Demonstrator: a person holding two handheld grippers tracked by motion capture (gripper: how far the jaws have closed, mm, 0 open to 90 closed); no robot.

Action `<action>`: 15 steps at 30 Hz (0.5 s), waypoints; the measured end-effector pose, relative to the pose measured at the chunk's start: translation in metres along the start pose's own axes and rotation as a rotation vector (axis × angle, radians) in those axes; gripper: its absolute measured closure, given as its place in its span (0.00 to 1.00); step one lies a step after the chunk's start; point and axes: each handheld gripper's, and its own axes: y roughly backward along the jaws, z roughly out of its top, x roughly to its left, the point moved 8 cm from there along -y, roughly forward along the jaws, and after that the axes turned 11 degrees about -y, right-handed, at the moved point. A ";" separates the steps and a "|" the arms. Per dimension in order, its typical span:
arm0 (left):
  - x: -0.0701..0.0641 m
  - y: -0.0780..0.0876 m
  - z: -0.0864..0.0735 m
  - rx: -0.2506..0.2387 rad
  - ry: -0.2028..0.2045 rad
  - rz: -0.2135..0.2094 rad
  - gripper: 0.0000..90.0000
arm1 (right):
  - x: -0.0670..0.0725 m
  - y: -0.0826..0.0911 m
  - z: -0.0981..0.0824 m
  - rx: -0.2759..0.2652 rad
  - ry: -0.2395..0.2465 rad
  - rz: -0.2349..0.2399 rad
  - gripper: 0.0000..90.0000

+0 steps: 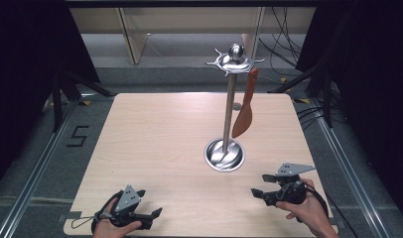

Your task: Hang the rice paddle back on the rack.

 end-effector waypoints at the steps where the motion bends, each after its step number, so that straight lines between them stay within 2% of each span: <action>1: 0.000 0.000 0.000 0.001 0.001 0.000 0.18 | 0.000 -0.001 0.001 -0.013 0.010 0.010 0.31; 2: -0.001 0.000 0.000 -0.002 0.010 -0.002 0.18 | 0.001 0.000 -0.001 -0.001 -0.007 0.008 0.30; 3: -0.001 0.000 0.000 0.000 0.010 -0.002 0.18 | -0.001 0.000 -0.001 -0.007 0.020 -0.003 0.29; 4: 0.000 0.000 0.000 0.001 0.002 -0.001 0.18 | 0.002 0.001 -0.003 -0.004 -0.021 -0.003 0.28; 6: 0.000 0.000 0.000 0.001 0.003 0.000 0.18 | 0.001 0.001 -0.006 0.000 -0.014 -0.001 0.27; 7: 0.000 0.000 0.000 0.002 0.002 0.000 0.18 | 0.003 0.003 -0.008 0.007 -0.040 0.003 0.27; 8: 0.000 0.000 -0.001 0.008 -0.007 -0.001 0.18 | 0.002 0.001 -0.009 -0.006 -0.021 0.009 0.26; 9: 0.001 0.001 -0.001 0.015 -0.019 -0.002 0.18 | -0.001 0.004 -0.009 -0.003 0.004 -0.007 0.26; 10: 0.000 0.001 -0.001 0.011 -0.011 -0.002 0.18 | 0.000 0.005 -0.011 -0.004 -0.029 -0.013 0.25; 11: 0.000 0.002 -0.002 0.017 -0.011 -0.006 0.18 | 0.000 0.004 -0.013 -0.003 -0.041 -0.010 0.24; 12: -0.001 0.000 0.001 -0.008 0.020 0.002 0.18 | 0.000 0.006 -0.015 0.001 -0.060 -0.027 0.23; 13: 0.002 0.001 -0.001 0.010 -0.020 0.006 0.18 | -0.001 0.006 -0.016 -0.007 -0.056 -0.021 0.22; 15: 0.002 0.001 -0.001 0.007 -0.022 0.007 0.18 | -0.001 0.006 -0.021 -0.006 -0.075 -0.013 0.21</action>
